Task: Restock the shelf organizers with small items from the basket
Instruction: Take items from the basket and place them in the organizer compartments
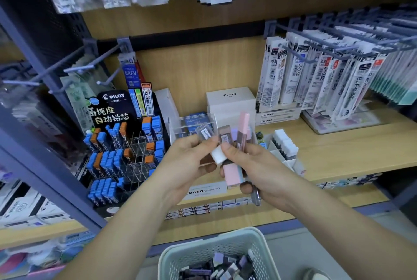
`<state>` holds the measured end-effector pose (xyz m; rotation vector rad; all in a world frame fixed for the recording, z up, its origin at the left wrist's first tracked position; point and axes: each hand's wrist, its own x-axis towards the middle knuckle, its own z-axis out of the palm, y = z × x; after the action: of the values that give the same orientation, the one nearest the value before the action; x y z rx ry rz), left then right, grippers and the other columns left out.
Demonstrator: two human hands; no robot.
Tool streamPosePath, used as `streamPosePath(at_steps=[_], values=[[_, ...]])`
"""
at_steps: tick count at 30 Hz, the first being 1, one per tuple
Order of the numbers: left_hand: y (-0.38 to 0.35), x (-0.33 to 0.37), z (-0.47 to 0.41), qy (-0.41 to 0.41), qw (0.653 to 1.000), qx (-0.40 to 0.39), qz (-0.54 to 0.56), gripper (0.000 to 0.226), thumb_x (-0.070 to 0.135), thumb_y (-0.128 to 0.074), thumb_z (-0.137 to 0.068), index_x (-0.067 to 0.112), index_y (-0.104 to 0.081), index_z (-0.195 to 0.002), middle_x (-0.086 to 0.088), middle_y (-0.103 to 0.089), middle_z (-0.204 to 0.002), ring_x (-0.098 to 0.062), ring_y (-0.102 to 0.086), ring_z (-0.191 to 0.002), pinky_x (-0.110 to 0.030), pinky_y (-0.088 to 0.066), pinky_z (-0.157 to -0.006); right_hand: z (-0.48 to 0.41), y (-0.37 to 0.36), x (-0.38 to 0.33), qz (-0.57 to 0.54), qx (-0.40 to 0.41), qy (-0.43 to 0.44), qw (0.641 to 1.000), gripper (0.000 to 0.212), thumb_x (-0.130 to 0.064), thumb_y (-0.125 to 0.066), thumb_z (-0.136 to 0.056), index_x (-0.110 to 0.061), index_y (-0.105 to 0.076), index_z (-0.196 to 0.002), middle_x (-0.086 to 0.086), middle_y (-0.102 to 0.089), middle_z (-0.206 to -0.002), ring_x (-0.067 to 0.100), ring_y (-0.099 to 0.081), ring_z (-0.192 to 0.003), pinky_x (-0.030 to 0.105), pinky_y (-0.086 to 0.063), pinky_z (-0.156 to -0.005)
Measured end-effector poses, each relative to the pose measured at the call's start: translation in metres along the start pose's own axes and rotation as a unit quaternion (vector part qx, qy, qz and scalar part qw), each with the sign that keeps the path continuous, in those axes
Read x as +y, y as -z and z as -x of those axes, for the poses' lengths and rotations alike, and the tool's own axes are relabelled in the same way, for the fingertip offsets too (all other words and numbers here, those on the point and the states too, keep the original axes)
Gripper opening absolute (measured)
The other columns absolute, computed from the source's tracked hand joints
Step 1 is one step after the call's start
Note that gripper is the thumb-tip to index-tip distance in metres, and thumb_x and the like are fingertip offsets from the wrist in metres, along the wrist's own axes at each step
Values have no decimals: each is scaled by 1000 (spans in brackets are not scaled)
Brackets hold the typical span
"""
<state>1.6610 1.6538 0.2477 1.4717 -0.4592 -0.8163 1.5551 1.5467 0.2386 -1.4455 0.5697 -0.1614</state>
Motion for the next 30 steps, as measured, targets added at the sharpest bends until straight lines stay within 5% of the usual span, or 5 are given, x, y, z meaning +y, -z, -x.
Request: streamPosePath(at_steps=[4,10,19,25,30], values=[[10,1,1,31,993,-26,-107,24,24,-56,-95,12,-60,-116,-12,-67,-106,-25,-71,-72,-27,-58,-63,-4,12,3,14,23,-7,1000,21,-37,-57,-95,-17,-63,-97,-6,-65,-76,21,-66,-67,21,-35,-40],[8,-10,3,-143,881,-11,-451,10,28,-72,-83,35,-75,-88,17,-53,-62,-2,-48,-62,-11,-34,-58,-4,27,6,-21,-50,-69,996,19,-24,-53,-99,-8,-58,-108,16,-74,-84,25,-67,-63,20,-32,-37],[1,-18,-4,-299,802,69,-512,33,4,-76,-75,26,-76,-100,7,-50,-90,-10,-50,-77,-18,-40,-70,-4,41,8,-54,-89,-63,993,12,-12,-67,-87,-9,-65,-98,12,-70,-75,13,-58,-49,17,-27,-38],[2,-11,-9,-75,964,-28,-254,51,-6,-73,-76,24,-65,-116,5,-65,-113,-12,-66,-98,-28,-53,-90,0,46,4,-13,-55,-43,997,14,-4,-66,-88,-1,-65,-102,3,-67,-61,5,-58,-44,15,-40,-38],[-3,-8,-9,-7,997,6,-71,28,-3,-64,-85,10,-67,-110,-10,-74,-91,-17,-71,-77,-22,-57,-71,-4,58,11,29,-32,-5,999,11,-7,-71,-84,-18,-69,-87,-3,-70,-65,7,-61,-53,20,-45,-53]])
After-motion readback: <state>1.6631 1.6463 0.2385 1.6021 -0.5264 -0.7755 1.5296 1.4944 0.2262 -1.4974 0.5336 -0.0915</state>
